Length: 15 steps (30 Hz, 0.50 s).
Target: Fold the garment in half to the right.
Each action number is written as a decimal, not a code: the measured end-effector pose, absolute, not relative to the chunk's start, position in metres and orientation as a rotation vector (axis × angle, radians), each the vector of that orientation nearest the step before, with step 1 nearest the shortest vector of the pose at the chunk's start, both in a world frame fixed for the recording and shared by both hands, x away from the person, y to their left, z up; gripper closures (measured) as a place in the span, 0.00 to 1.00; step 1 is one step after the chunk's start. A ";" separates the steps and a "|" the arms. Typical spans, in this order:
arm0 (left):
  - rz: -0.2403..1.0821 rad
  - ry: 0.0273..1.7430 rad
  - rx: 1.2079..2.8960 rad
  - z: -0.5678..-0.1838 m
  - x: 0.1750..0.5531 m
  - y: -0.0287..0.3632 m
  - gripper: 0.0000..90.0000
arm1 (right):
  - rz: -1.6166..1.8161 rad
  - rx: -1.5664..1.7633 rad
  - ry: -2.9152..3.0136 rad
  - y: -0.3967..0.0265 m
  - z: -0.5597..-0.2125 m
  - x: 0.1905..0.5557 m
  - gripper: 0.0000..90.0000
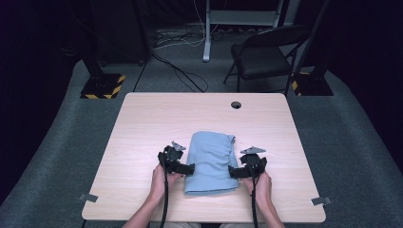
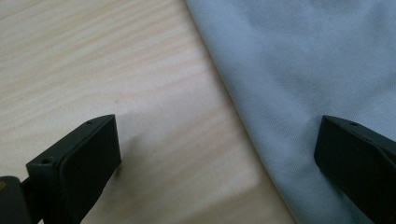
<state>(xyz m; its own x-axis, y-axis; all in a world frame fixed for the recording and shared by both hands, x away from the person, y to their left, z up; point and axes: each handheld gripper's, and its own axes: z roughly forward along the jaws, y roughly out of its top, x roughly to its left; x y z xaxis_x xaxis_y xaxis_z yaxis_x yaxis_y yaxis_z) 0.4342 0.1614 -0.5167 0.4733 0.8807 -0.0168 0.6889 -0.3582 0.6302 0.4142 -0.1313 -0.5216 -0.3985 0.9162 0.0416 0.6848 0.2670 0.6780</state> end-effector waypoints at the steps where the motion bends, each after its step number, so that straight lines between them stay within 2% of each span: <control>1: 0.439 1.303 2.150 -0.517 0.437 0.161 0.00 | 0.894 1.458 2.182 -0.131 -0.522 0.418 0.00; 15: 0.455 1.315 2.136 -0.517 0.453 0.162 0.00 | 0.919 1.446 2.168 -0.131 -0.524 0.435 0.00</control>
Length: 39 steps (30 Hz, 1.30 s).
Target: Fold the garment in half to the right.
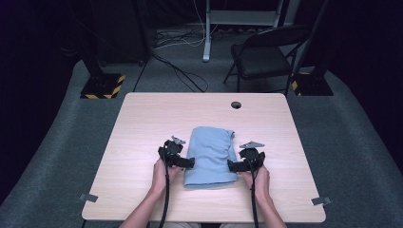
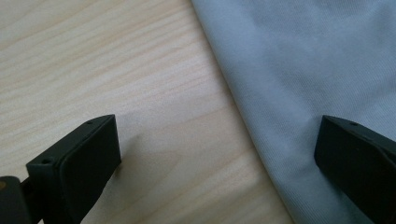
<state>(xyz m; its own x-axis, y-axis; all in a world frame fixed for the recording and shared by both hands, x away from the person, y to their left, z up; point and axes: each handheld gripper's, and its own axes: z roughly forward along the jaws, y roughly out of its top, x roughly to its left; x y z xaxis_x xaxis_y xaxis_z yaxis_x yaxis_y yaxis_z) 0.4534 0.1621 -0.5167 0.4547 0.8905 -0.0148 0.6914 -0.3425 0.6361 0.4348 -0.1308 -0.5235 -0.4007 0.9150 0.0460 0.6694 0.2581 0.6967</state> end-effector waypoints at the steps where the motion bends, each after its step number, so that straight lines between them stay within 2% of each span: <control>1: 0.456 1.315 2.134 -0.517 0.454 0.162 0.00 | 0.922 1.444 2.167 -0.131 -0.524 0.435 0.00; 7: 0.478 1.324 2.089 -0.508 0.451 0.172 0.00 | 0.991 1.421 2.146 -0.136 -0.516 0.431 0.01; 14: 0.515 1.354 1.991 -0.492 0.423 0.223 0.00 | 1.066 1.422 2.100 -0.173 -0.499 0.405 0.01; 15: 0.538 1.370 1.990 -0.494 0.414 0.236 0.00 | 1.055 1.430 2.074 -0.191 -0.499 0.393 0.01; 25: 0.587 1.471 1.944 -0.519 0.371 0.292 0.00 | 0.962 1.527 2.004 -0.250 -0.517 0.352 0.00; 31: 0.608 1.482 1.933 -0.530 0.363 0.301 0.00 | 0.900 1.556 2.002 -0.265 -0.527 0.343 0.00; 39: 0.609 1.484 1.934 -0.530 0.363 0.301 0.00 | 0.856 1.536 2.010 -0.265 -0.528 0.342 0.00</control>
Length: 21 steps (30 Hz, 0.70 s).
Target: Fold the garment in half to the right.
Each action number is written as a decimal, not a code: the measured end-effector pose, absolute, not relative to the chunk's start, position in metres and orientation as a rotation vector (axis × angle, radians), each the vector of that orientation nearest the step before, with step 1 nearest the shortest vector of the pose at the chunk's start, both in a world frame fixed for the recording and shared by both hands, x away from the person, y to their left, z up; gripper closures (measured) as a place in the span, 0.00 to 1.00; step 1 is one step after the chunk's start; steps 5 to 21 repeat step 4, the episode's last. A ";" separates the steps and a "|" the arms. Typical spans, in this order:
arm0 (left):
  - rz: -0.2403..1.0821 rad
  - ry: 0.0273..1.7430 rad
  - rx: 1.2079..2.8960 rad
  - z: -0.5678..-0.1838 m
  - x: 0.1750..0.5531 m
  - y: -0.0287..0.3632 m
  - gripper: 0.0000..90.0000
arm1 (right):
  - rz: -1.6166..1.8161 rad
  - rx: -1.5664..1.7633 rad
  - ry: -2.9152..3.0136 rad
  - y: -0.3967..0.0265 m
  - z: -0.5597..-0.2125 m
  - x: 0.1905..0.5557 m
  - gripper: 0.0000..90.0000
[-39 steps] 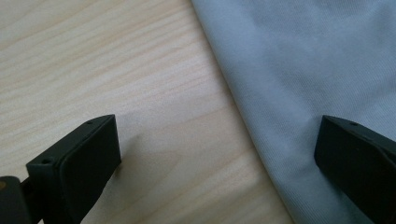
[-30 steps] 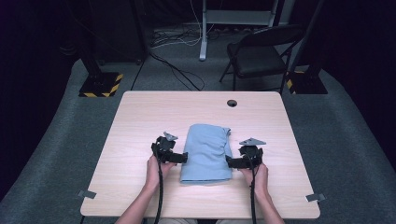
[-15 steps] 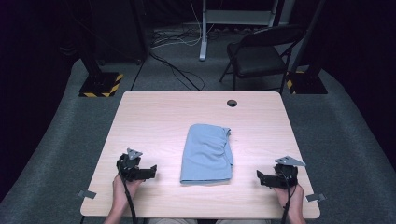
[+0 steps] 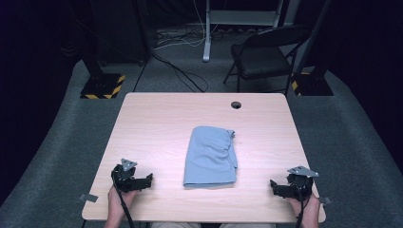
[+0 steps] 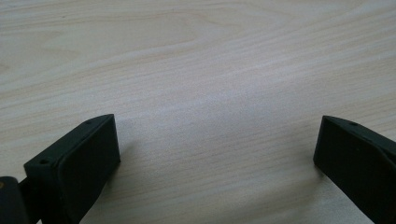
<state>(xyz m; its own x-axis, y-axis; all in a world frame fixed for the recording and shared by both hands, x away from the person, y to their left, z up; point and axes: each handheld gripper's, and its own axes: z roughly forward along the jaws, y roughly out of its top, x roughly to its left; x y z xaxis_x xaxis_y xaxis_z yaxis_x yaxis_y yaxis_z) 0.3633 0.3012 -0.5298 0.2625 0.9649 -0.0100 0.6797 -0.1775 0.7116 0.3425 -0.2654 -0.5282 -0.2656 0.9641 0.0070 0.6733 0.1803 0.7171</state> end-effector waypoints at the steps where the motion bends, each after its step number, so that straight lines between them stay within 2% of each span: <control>1: 0.609 1.484 1.933 -0.530 0.363 0.301 0.00 | 0.856 1.536 2.010 -0.265 -0.528 0.342 0.00; 21: 0.609 1.484 1.933 -0.530 0.363 0.301 0.00 | 0.856 1.537 2.009 -0.265 -0.528 0.342 0.00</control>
